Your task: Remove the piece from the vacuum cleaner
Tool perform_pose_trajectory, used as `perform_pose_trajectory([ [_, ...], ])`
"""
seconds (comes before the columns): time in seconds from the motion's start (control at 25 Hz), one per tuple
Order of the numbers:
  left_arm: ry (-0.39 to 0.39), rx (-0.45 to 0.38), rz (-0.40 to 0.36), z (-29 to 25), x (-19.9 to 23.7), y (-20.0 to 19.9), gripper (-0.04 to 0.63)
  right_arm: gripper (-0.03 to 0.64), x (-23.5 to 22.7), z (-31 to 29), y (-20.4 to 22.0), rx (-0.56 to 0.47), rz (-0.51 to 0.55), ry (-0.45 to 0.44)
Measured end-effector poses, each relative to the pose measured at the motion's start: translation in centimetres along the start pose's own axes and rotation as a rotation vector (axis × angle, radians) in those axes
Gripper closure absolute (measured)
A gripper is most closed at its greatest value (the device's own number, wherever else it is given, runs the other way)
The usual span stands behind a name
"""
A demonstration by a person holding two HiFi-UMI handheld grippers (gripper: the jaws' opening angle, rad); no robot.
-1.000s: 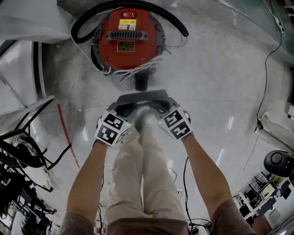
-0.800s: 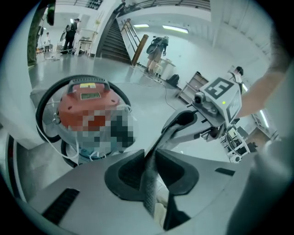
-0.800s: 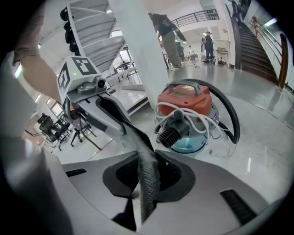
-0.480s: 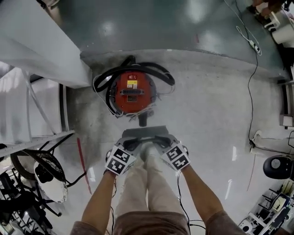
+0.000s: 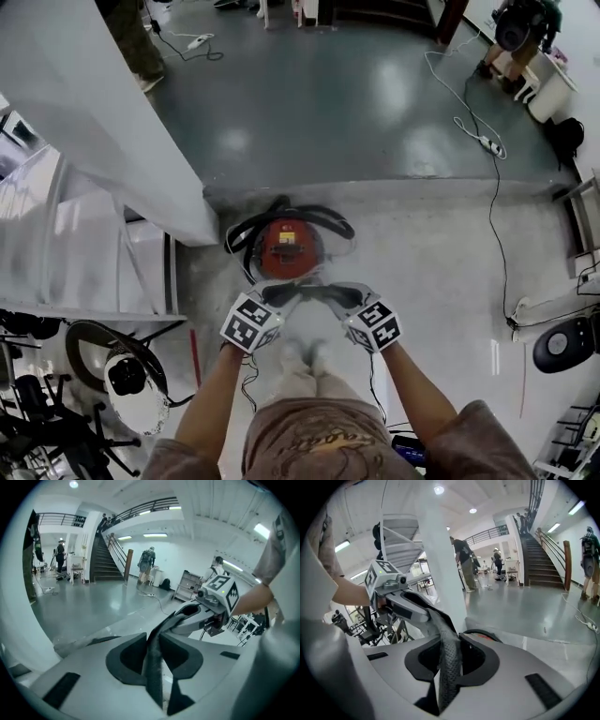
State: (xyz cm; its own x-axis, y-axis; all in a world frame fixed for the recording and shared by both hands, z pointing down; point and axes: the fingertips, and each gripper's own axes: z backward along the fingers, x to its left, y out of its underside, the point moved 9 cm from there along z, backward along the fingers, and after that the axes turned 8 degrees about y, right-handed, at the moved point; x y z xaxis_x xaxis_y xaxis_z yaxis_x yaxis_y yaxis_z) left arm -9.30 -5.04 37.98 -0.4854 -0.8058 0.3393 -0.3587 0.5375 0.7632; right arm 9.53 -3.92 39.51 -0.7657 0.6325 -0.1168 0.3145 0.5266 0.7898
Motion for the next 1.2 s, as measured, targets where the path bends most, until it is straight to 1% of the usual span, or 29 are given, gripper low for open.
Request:
perform_pose_trajectory([
  [0.12,-0.005,-0.033,-0.060,2.1,-1.0,-3.6,0.512,0.560,-0.3,2.3,-3.5,-0.044,0.011,-0.004],
  [0.28,-0.004,-0.100,-0.135,4.3,-2.4,-7.4,0.512,0.557,-0.8,5.0,-7.2,-0.117,-0.028,0.004],
  [0.44,-0.018,-0.201,-0.171,6.7,-3.1,-10.1,0.511,0.551,-0.6,6.9,-10.5,-0.205,-0.092,0.013],
  [0.6,-0.055,-0.292,-0.197,8.4,-4.4,-11.5,0.511,0.543,0.0,8.8,-12.9,-0.278,-0.126,0.022],
  [0.72,-0.075,-0.353,-0.187,8.9,-5.4,-11.6,0.511,0.541,0.6,9.9,-13.5,-0.310,-0.136,0.050],
  [0.92,-0.091,-0.450,-0.125,8.8,-5.7,-11.2,0.509,0.541,1.0,10.1,-13.0,-0.395,-0.125,0.095],
  [1.08,-0.105,-0.492,-0.104,8.5,-5.7,-10.3,0.509,0.543,1.2,9.6,-12.1,-0.449,-0.130,0.104],
  [1.2,-0.098,-0.511,-0.094,8.0,-5.6,-9.5,0.508,0.543,1.3,9.3,-11.2,-0.461,-0.106,0.110],
])
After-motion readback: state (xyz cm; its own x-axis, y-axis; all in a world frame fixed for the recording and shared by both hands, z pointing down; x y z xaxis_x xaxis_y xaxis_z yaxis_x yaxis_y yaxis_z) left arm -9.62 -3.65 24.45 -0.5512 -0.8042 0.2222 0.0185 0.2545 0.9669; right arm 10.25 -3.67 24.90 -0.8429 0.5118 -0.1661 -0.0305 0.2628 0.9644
